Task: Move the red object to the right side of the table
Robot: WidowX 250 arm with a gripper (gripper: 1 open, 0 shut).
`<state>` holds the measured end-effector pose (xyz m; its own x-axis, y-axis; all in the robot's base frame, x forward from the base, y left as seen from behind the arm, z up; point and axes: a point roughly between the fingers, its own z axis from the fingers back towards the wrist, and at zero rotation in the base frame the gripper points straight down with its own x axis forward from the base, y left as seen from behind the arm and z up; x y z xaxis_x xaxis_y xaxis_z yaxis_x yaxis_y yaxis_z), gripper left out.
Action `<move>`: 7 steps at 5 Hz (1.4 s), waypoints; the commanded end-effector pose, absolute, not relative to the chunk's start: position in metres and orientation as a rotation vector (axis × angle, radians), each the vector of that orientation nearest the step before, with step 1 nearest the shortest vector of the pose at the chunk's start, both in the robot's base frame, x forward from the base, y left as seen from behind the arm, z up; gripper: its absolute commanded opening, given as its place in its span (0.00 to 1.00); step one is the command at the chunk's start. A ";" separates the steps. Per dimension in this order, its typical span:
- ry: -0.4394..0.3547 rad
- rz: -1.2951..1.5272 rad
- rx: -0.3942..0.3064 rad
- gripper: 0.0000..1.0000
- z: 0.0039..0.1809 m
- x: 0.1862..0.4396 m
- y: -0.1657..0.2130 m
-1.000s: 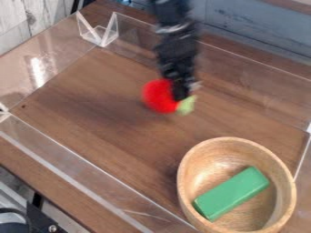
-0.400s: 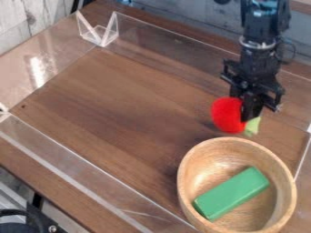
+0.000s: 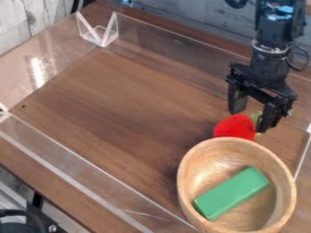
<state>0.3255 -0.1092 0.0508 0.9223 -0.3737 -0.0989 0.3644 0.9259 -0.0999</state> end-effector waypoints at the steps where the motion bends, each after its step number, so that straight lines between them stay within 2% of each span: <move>1: 0.063 -0.338 -0.081 1.00 0.061 0.337 -0.112; 2: 0.065 -0.292 -0.080 1.00 0.053 0.340 -0.109; 3: 0.073 -0.274 -0.070 0.00 0.057 0.341 -0.110; 4: 0.097 -0.245 -0.029 0.00 0.075 0.338 -0.109; 5: 0.111 -0.271 -0.005 1.00 0.079 0.343 -0.112; 6: 0.089 -0.282 -0.003 1.00 0.088 0.337 -0.105; 7: 0.030 -0.226 0.007 1.00 0.107 0.332 -0.089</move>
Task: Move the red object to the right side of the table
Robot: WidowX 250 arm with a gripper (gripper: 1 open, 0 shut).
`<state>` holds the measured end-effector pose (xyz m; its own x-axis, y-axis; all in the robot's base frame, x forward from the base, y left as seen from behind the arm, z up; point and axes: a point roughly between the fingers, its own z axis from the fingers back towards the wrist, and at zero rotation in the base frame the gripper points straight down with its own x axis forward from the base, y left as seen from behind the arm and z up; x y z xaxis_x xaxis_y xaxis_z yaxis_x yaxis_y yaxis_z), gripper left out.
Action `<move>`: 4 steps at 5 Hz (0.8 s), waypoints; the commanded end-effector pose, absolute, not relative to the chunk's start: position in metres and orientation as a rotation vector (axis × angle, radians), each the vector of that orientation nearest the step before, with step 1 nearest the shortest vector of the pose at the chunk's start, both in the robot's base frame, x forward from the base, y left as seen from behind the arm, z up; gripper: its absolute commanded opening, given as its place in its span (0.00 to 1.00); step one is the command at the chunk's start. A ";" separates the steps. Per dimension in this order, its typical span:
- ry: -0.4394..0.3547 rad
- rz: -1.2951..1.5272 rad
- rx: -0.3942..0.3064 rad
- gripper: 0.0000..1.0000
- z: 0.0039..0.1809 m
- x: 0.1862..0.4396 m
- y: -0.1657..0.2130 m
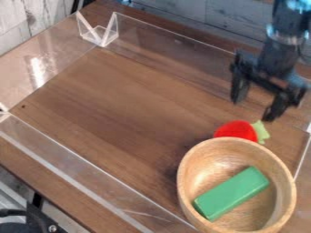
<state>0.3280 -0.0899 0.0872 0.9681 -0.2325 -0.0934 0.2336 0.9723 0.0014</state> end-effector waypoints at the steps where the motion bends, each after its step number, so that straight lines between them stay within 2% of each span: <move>1: -0.003 -0.152 0.028 1.00 0.118 0.338 -0.056; 4: -0.104 -0.093 0.072 1.00 0.117 0.345 0.018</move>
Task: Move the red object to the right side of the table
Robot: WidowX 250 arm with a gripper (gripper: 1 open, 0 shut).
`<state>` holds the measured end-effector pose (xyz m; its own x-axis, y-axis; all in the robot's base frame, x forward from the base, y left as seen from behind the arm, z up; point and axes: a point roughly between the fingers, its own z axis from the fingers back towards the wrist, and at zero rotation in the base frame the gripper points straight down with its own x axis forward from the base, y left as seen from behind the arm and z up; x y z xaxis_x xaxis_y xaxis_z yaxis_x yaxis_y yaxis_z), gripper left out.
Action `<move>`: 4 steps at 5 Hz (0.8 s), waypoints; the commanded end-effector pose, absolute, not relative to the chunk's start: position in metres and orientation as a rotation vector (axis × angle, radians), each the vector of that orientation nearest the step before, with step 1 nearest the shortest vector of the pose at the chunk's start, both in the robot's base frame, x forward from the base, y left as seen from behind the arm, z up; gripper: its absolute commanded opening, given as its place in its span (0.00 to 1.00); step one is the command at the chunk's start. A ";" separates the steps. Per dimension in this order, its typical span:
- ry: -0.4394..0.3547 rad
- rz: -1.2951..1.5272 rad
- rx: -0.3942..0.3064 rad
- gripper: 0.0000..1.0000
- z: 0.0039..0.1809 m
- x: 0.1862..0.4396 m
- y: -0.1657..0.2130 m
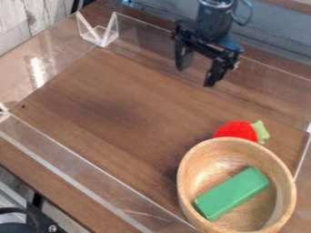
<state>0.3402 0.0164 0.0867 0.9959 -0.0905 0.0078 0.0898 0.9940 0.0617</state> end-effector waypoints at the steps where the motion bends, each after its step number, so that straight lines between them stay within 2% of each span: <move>1: -0.147 -0.078 0.085 1.00 0.118 0.346 0.040; 3: -0.200 0.097 0.079 1.00 0.118 0.353 0.078; 4: -0.218 0.073 0.054 1.00 0.106 0.347 0.093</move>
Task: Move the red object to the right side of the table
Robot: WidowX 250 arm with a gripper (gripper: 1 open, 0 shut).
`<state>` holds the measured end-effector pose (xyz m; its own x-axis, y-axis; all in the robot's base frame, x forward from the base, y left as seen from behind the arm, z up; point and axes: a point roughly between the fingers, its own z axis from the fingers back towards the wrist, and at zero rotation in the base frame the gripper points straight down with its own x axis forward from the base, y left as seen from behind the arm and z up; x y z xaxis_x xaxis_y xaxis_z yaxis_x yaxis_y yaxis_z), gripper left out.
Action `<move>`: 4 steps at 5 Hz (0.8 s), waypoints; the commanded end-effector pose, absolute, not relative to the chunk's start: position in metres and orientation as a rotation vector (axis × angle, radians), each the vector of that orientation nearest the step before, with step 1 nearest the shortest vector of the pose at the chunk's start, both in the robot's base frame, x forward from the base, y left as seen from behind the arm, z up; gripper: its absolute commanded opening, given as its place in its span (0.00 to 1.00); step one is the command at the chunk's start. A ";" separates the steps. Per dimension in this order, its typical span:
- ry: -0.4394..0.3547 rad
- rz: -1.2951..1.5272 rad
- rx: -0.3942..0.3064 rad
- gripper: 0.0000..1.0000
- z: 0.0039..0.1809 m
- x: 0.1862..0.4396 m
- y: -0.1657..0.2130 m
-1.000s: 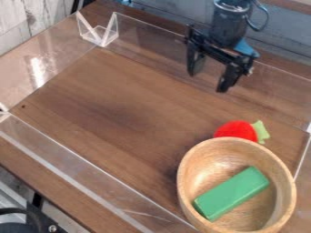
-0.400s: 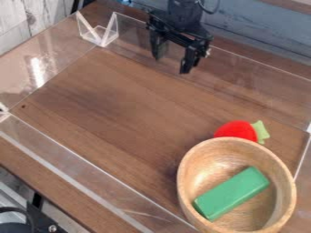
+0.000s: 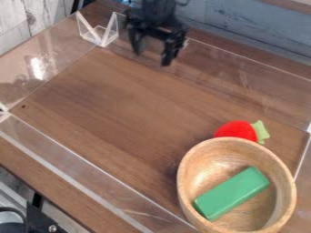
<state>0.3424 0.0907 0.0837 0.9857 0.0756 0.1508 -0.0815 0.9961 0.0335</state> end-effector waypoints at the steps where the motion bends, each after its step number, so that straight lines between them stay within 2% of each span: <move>1: -0.249 0.051 0.041 1.00 0.096 0.344 0.099; 3: -0.303 -0.100 0.029 1.00 0.106 0.370 0.087; 4: -0.322 -0.115 0.019 1.00 0.100 0.376 0.100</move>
<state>0.3671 0.0945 0.0785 0.9612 -0.1100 0.2530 0.1114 0.9937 0.0091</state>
